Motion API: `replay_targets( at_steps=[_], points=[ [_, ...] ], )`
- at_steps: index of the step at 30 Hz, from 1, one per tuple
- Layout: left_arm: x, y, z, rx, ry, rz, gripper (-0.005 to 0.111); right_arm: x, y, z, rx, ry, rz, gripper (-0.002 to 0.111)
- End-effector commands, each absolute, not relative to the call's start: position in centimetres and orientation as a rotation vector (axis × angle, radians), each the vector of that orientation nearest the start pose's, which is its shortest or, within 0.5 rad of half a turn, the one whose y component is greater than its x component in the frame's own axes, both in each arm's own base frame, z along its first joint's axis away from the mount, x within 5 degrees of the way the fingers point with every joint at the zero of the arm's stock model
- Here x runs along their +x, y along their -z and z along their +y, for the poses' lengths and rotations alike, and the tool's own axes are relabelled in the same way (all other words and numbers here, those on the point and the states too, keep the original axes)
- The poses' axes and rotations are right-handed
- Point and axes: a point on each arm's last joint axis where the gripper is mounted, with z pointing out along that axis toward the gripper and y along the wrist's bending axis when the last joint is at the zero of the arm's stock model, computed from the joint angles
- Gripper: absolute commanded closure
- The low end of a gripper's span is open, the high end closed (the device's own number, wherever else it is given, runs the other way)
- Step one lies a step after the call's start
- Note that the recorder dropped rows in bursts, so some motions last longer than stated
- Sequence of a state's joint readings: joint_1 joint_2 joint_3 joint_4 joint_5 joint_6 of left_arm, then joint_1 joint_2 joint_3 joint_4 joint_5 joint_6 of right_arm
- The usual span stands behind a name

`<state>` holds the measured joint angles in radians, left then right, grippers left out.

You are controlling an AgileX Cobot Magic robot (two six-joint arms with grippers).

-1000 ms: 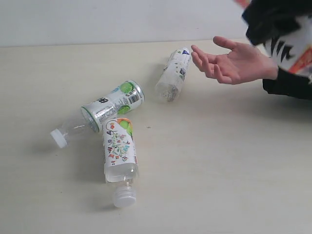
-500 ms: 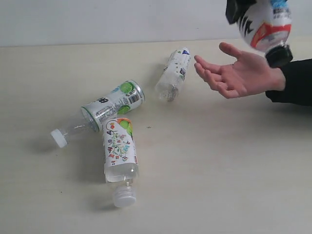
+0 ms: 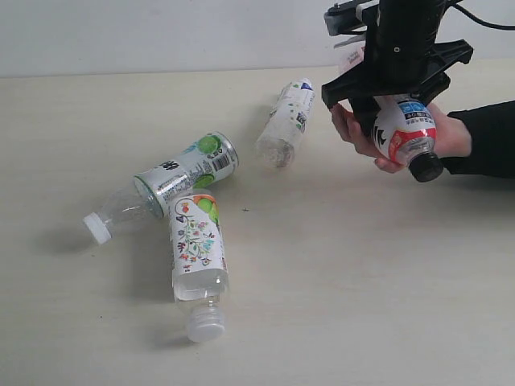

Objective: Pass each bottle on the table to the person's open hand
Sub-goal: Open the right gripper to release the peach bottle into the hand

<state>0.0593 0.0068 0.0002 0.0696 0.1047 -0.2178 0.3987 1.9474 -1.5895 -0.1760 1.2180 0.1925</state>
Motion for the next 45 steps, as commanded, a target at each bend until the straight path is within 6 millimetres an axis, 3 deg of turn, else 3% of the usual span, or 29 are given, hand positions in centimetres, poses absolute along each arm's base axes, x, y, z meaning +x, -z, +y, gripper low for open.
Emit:
replay_targets(
  at_steps=[1, 7, 12, 17, 40, 45],
  points=[
    [5.6, -20.4, 0.4, -0.165, 0.056, 1.576, 0.107, 37.1, -23.6, 13.7, -0.396, 0.217, 2.982, 0.104],
    [5.6, -20.4, 0.4, -0.165, 0.056, 1.576, 0.107, 37.1, -23.6, 13.7, -0.385, 0.221, 2.982, 0.074],
    [5.6, -20.4, 0.4, -0.165, 0.056, 1.576, 0.107, 37.1, -23.6, 13.7, -0.393, 0.228, 2.979, 0.037],
    [5.6, -20.4, 0.4, -0.165, 0.056, 1.576, 0.107, 37.1, -23.6, 13.7, -0.405, 0.229, 2.978, 0.021],
    [5.6, -20.4, 0.4, -0.165, 0.056, 1.576, 0.107, 37.6, -23.7, 13.8, -0.415, 0.229, 2.922, 0.017],
    [5.6, -20.4, 0.4, -0.165, 0.056, 1.576, 0.107, 37.4, -24.9, 13.4, -0.416, 0.258, 2.877, 0.017]
  ],
)
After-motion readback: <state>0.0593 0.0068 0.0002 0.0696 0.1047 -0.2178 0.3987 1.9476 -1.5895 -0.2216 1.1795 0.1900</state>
